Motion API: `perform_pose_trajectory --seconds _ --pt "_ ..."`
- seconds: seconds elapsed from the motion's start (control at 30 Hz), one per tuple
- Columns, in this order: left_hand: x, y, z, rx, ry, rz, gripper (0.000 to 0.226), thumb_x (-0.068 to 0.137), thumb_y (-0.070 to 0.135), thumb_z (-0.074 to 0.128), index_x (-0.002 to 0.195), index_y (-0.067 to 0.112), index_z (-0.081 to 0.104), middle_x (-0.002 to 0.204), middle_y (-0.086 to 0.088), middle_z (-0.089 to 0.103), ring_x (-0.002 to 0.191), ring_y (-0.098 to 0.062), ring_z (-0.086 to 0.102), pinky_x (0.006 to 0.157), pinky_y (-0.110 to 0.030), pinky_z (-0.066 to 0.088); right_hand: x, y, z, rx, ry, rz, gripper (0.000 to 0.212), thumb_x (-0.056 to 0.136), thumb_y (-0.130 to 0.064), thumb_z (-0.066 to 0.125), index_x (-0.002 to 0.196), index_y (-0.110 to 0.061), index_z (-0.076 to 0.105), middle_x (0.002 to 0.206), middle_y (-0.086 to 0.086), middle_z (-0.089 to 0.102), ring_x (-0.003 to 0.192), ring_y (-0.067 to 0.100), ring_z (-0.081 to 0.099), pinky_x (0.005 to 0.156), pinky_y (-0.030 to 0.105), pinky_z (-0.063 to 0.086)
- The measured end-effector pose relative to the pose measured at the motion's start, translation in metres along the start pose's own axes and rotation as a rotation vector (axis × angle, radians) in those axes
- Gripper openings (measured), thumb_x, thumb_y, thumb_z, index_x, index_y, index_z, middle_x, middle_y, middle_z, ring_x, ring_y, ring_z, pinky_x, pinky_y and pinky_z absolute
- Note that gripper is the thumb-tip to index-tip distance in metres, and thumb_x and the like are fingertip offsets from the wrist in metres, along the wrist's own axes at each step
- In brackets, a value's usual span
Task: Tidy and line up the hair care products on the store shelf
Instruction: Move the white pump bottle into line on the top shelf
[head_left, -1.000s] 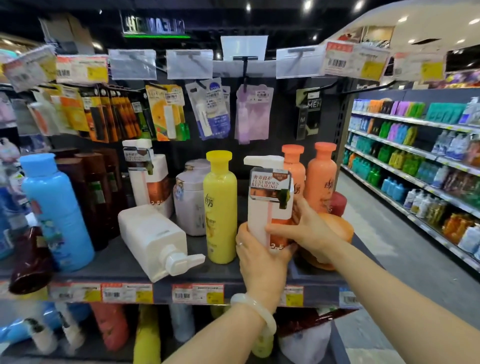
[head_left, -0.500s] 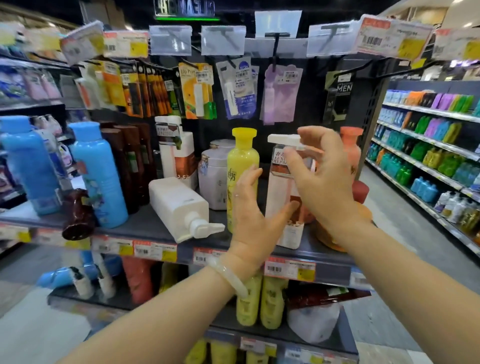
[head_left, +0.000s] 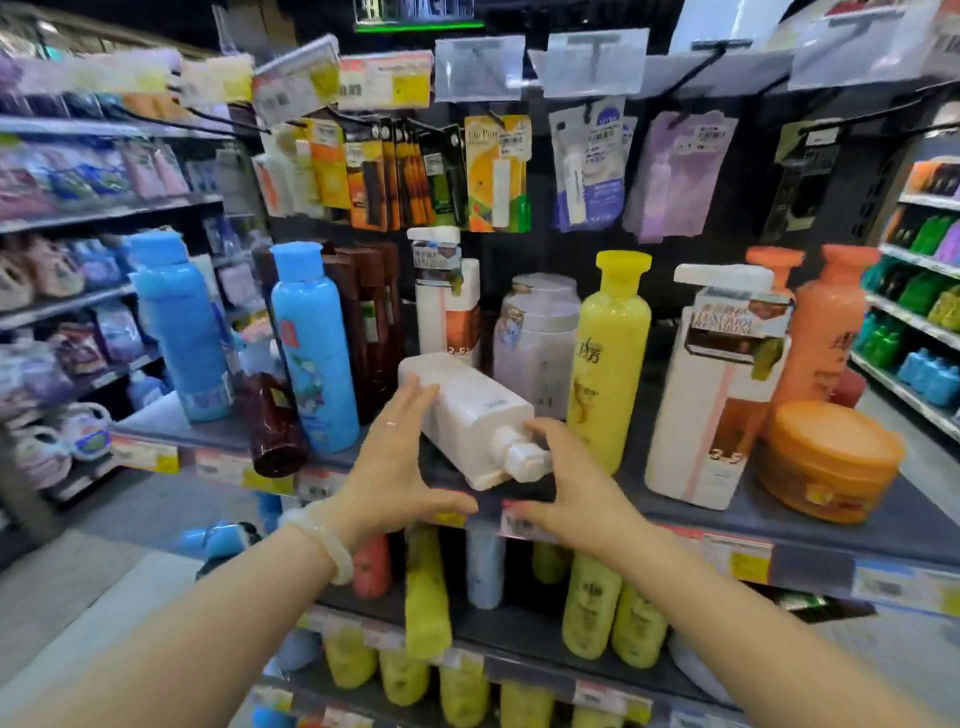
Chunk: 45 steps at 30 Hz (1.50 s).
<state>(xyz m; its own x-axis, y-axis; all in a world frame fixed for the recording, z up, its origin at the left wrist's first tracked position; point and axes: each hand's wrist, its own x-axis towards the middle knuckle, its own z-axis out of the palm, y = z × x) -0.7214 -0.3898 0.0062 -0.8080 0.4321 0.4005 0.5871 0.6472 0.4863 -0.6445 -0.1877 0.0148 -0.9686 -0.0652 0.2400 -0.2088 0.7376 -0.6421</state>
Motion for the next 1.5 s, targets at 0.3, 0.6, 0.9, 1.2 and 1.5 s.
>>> perform_pose_trajectory --seconds 0.3,0.6,0.9,1.2,1.5 --pt "0.033 -0.021 0.004 0.176 -0.098 0.308 0.119 0.055 0.056 0.08 0.146 0.014 0.018 0.155 -0.009 0.013 0.145 -0.026 0.005 0.119 -0.043 0.004 0.007 -0.005 0.024 0.151 0.312 0.079 0.023 0.074 -0.017 0.075 0.084 -0.014 0.055 0.087 0.004 0.059 0.076 0.012 0.051 0.062 0.013 0.036" --pt "0.058 -0.003 -0.043 -0.508 0.173 0.324 0.056 0.058 0.02 0.087 0.095 0.042 0.05 0.091 0.026 0.057 0.088 0.015 0.057 0.072 -0.004 0.043 0.055 -0.095 -0.022 0.045 0.324 0.039 0.03 0.068 -0.031 0.079 0.071 -0.022 0.05 0.063 -0.011 0.048 0.06 0.001 0.045 0.053 0.016 0.032" --pt "0.086 -0.006 -0.051 -0.842 -0.067 -0.08 0.054 0.073 0.031 0.076 0.114 0.036 0.043 0.108 0.015 0.057 0.099 -0.001 0.056 0.076 -0.019 0.048 0.105 -0.09 -0.034 0.352 0.22 0.259 0.063 0.073 -0.031 0.076 0.126 -0.016 0.047 0.104 -0.002 0.063 0.094 0.009 0.06 0.071 0.021 0.048" --pt "0.061 -0.028 -0.018 -0.624 -0.168 -0.166 0.087 0.062 0.027 0.084 0.132 0.032 0.032 0.122 0.008 0.049 0.114 -0.009 0.049 0.092 -0.027 0.044 0.092 -0.04 0.021 0.529 0.049 0.363 0.068 0.069 -0.028 0.079 0.128 -0.029 0.045 0.127 -0.006 0.054 0.113 0.012 0.053 0.097 0.038 0.048" --pt "0.06 -0.037 -0.014 -0.529 -0.161 -0.185 0.075 0.081 0.022 0.069 0.143 0.028 0.028 0.133 0.005 0.052 0.111 -0.002 0.048 0.093 -0.013 0.038 0.107 -0.043 0.042 0.355 0.181 0.29 0.073 0.071 -0.016 0.077 0.131 -0.022 0.036 0.113 -0.01 0.048 0.107 0.01 0.049 0.088 0.024 0.045"
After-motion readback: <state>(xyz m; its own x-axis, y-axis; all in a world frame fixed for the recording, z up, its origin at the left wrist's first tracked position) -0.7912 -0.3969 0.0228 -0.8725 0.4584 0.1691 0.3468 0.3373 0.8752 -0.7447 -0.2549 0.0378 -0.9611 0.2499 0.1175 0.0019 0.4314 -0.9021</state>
